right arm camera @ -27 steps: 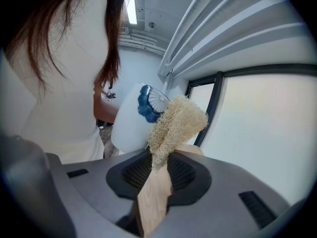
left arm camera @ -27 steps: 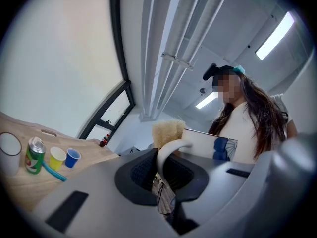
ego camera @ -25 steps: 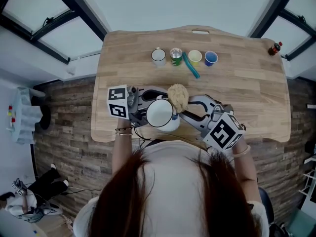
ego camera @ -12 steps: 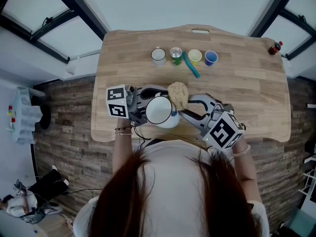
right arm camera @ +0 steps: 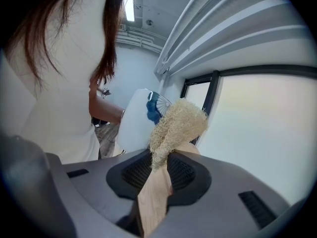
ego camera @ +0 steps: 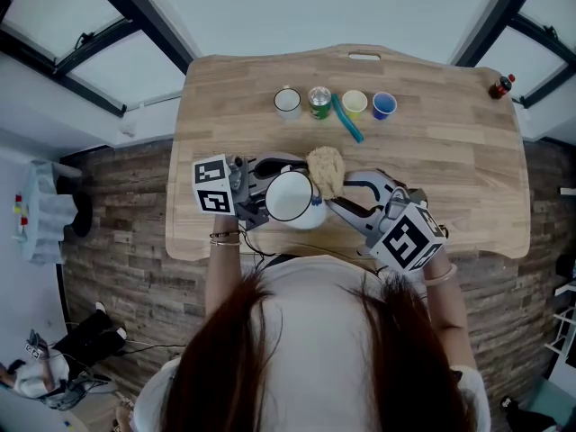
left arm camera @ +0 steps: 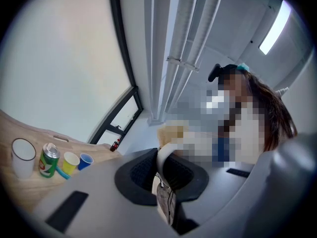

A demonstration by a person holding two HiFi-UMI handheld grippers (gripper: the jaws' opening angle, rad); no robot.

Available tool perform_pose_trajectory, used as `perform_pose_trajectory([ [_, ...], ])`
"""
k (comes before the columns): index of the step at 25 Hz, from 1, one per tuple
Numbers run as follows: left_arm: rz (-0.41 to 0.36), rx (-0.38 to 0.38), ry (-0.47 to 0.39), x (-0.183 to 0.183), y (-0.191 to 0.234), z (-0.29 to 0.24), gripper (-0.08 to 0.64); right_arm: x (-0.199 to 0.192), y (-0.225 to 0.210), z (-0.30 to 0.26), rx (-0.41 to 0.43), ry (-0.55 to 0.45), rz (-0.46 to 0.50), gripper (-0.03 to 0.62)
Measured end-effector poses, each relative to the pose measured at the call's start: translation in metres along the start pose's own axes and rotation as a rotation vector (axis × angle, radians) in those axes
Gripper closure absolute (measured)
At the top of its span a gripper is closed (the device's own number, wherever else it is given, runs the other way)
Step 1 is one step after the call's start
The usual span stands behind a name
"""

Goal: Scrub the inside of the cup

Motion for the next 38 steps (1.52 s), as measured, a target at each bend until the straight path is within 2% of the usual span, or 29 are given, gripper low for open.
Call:
perform_pose_trajectory([
  [25, 0.034, 0.177, -0.008, 0.000, 0.041, 0.012, 0.532, -0.018, -0.022, -0.006, -0.096, 0.053, 0.018, 0.488],
  [38, 0.069, 0.319, -0.013, -0.002, 0.062, 0.019, 0.532, -0.031, -0.035, -0.008, -0.177, 0.093, 0.031, 0.488],
])
Point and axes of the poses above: the fingertips, and each gripper's own axes: z backward along the fingers, y to its left, x out of its top, the point moved 1 cm from there along z, backward along the fingers, and after that the axes turned 12 degrees about -x, right-handed, at the moved point
